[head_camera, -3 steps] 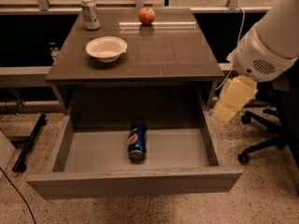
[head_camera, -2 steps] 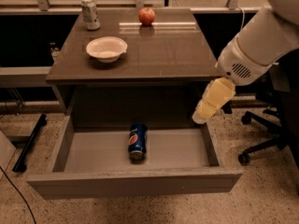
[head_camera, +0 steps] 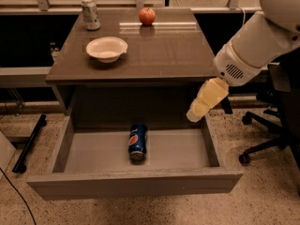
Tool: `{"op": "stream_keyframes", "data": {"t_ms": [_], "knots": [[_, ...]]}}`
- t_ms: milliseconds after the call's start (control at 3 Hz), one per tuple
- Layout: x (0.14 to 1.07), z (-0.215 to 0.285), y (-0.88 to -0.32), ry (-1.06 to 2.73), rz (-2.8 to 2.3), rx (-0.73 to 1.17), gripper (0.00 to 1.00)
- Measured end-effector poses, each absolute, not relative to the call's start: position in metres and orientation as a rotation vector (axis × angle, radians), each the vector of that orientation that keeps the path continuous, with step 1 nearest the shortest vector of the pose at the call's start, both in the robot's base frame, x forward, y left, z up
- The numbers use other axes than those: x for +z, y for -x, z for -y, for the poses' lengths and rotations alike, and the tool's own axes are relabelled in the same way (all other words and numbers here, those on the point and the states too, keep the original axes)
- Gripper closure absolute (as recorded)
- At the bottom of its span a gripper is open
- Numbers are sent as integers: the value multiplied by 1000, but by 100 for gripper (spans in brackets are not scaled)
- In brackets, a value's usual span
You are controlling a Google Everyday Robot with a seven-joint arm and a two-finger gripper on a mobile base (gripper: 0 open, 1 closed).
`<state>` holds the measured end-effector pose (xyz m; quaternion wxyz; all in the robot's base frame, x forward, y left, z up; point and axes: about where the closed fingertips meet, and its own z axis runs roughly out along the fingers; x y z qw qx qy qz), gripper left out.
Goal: Pick pepsi can from top drawer and place on counter
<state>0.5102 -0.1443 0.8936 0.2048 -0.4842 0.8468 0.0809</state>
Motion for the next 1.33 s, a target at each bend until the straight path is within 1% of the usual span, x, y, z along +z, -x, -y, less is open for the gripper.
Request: {"op": "stream_keyframes", "data": {"t_ms": [667,1333], "knots": [[863,114,-520,1268,-2402,311,0],[805,84,-542,1135,-2532,416,0]]}}
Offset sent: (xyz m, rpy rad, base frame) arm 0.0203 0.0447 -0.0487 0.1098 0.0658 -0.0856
